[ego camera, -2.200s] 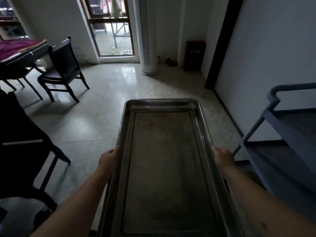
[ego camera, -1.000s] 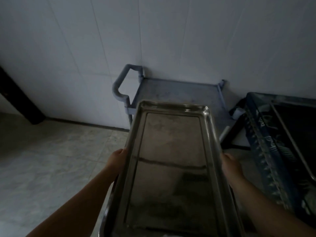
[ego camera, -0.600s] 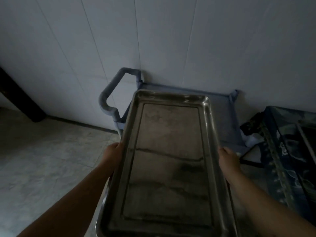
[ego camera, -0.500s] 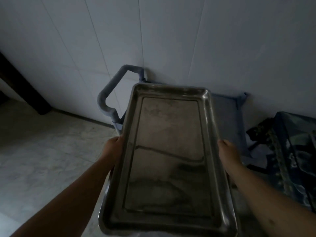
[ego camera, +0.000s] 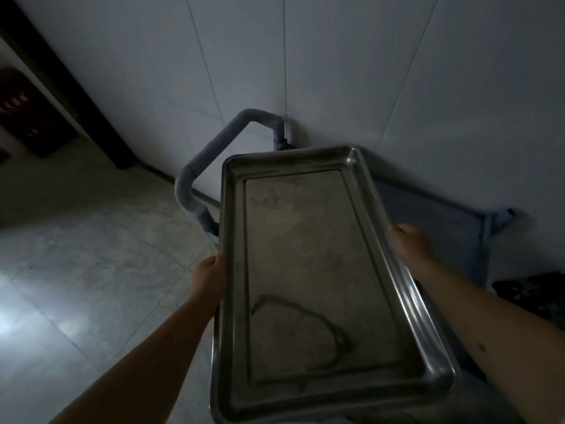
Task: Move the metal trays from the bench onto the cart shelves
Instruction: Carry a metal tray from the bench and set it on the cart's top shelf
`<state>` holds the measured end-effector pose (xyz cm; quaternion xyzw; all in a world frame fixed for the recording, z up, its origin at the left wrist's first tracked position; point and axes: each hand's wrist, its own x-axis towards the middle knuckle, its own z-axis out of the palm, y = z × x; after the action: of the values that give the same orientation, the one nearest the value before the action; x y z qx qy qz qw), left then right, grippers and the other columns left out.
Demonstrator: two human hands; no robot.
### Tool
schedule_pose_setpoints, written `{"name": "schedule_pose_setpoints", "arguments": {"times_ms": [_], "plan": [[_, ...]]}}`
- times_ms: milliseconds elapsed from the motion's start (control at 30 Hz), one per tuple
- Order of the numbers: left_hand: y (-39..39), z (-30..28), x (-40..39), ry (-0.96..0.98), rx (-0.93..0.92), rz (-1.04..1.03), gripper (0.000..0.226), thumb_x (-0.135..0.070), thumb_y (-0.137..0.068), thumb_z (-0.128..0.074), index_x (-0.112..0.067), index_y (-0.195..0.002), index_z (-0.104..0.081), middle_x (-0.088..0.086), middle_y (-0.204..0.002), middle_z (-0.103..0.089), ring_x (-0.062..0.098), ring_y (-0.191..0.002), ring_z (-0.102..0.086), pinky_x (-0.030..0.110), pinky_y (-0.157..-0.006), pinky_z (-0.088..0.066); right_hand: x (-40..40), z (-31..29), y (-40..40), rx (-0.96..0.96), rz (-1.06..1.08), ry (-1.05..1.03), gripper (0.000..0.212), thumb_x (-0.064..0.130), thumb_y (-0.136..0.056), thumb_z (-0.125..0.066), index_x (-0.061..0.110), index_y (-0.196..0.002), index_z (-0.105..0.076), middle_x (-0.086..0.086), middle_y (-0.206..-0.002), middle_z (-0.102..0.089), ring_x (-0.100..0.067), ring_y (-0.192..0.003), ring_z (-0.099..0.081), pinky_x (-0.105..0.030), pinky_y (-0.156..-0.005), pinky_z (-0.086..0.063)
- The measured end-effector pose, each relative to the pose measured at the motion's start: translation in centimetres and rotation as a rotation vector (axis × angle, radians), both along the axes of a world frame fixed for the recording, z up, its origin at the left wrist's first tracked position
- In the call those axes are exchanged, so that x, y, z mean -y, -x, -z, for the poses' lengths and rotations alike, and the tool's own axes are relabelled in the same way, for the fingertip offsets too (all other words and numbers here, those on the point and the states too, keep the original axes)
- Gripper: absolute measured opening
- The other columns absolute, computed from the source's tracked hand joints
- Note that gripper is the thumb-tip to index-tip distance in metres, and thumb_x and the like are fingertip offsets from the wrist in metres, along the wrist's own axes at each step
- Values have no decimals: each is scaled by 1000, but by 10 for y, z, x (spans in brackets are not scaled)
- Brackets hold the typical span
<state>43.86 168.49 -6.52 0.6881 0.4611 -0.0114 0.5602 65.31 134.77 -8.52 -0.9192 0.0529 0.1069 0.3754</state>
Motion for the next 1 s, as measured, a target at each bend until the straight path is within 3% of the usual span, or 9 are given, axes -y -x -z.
{"name": "schedule_pose_setpoints", "arguments": {"times_ms": [267,433,567,667,700,767,833,900,1000], "plan": [[-8,10,9,25,-34,-56,51,-53,-99,-44,-8,-96,-69,16,-85,-63,25,-75,-59,38,-69,-51,-8,15,-26,-20,-92,65,35,24,-97,-50,3,-70,-57,-30,-82,-60,-41,-84,-59,-36,-65,-35],[-6,14,0,114,-28,-5,49,-57,-97,-46,-15,-98,-71,16,-99,-72,32,-93,-70,51,-89,-57,-6,16,-25,-22,-80,131,34,30,-97,-50,1,-84,-64,-32,-97,-65,-43,-93,-62,-37,-73,-42],[-1,18,-14,241,1,55,37,-46,-99,-51,-14,-100,-69,16,-98,-74,32,-87,-74,49,-82,-61,-2,3,11,59,13,221,31,31,-95,-52,4,-104,-64,-27,-111,-66,-44,-103,-61,-42,-85,-48],[4,16,-26,345,18,184,35,-40,-100,-51,-10,-109,-66,19,-103,-73,34,-93,-72,53,-85,-59,-2,-11,71,171,135,297,39,30,-93,-57,3,-121,-59,-27,-119,-63,-45,-111,-57,-46,-93,-45],[7,15,-28,366,34,234,35,-39,-101,-51,-8,-109,-66,19,-102,-73,33,-92,-72,52,-82,-60,-3,-16,97,221,186,326,40,27,-91,-59,1,-121,-59,-28,-118,-62,-45,-112,-55,-47,-94,-44],[18,13,-32,404,51,331,34,-37,-101,-50,-7,-105,-66,16,-90,-73,26,-74,-73,39,-63,-61,-9,-21,156,342,327,355,34,20,-86,-63,-2,-113,-62,-30,-113,-63,-46,-109,-54,-50,-93,-43],[32,13,-34,434,33,442,33,-37,-101,-50,-7,-104,-65,13,-86,-72,21,-65,-70,33,-56,-55,-26,-21,218,423,560,306,35,15,-81,-68,-1,-112,-63,-29,-115,-60,-45,-110,-53,-49,-94,-41],[45,16,-34,466,23,548,33,-38,-100,-51,-8,-108,-64,14,-89,-74,25,-71,-71,36,-64,-55,-50,-17,273,372,779,164,47,16,-82,-71,-2,-123,-57,-29,-127,-52,-43,-119,-47,-44,-99,-36],[57,17,-35,548,53,599,24,-31,-100,-55,-11,-110,-63,14,-93,-74,29,-78,-71,40,-69,-56,-87,-2,329,209,997,-261,44,16,-88,-67,-4,-124,-51,-27,-127,-53,-38,-116,-52,-28,-90,-39]]}}
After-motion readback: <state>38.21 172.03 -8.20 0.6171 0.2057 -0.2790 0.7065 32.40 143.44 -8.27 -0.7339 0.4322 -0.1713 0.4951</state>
